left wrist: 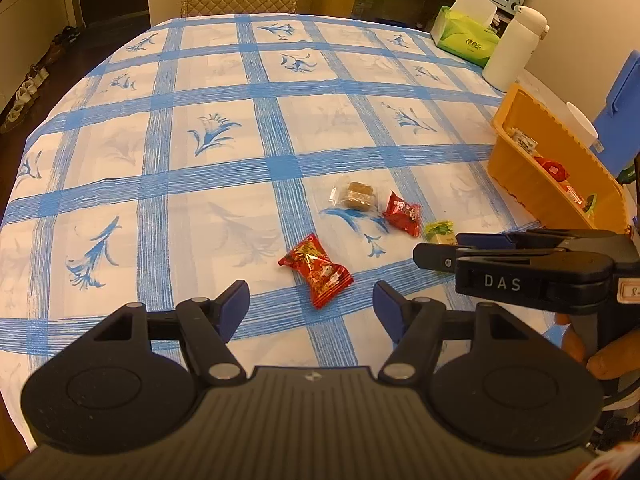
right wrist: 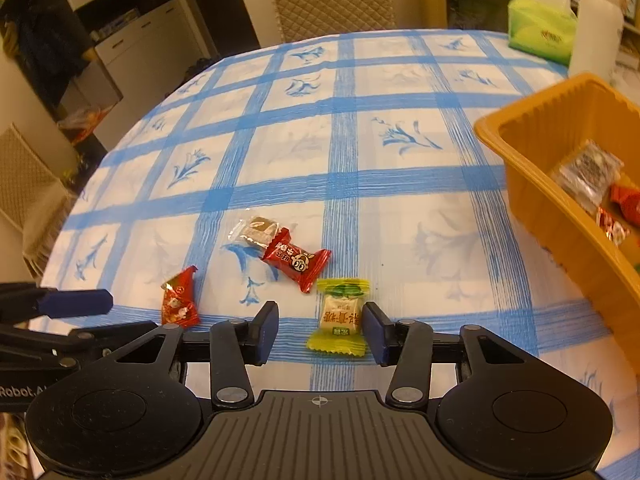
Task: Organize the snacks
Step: 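Grasp the yellow-green sweet with the right gripper while the left gripper approaches the red candy, then close the left gripper on the red candy while the right gripper holds the yellow-green sweet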
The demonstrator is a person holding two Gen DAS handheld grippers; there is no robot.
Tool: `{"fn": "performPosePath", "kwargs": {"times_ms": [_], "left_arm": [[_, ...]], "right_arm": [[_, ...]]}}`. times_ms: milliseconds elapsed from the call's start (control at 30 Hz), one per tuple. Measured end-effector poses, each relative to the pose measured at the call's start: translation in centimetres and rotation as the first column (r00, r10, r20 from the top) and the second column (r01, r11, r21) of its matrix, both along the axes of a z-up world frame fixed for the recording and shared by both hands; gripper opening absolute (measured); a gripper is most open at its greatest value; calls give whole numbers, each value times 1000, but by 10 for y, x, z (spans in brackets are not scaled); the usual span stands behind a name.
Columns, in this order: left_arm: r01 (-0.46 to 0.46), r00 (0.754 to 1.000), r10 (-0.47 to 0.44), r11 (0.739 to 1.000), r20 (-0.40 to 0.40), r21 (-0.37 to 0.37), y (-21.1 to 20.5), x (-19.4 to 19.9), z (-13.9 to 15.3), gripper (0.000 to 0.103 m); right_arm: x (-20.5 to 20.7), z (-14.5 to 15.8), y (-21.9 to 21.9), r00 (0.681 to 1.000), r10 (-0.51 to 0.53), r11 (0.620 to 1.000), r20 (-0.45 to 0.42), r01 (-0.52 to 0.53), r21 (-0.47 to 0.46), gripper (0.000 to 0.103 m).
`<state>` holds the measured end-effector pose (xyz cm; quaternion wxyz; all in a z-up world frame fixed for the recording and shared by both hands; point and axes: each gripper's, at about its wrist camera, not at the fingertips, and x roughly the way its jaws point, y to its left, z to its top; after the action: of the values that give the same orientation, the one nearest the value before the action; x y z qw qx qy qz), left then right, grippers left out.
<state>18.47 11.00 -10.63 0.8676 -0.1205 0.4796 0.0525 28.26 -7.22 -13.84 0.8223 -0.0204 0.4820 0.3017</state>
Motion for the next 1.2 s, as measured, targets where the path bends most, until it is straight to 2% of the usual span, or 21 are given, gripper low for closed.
{"fn": "performPosePath", "kwargs": {"times_ms": [333,500,600,1000,1200], "left_arm": [[-12,1000,12,1000,9,-2,-2,4,-4,65],[-15,1000,15,1000,6,2,-3,9,-7,65],[-12,1000,12,1000,7,5,-5,14,-8,65],[-7,1000,7,1000,15,25,-11,29,-13,65],[-6,1000,6,1000,10,28,-13,31,-18,51]], "right_arm": [[-5,-4,13,992,77,994,96,-69,-85,43],[-10,-8,16,978,133,984,160,-111,-142,29],[-9,-9,13,978,133,984,160,-111,-139,22],[-6,-6,0,986,112,990,123,-99,-104,21],[-9,-5,-10,990,94,992,107,-84,-89,21]]}}
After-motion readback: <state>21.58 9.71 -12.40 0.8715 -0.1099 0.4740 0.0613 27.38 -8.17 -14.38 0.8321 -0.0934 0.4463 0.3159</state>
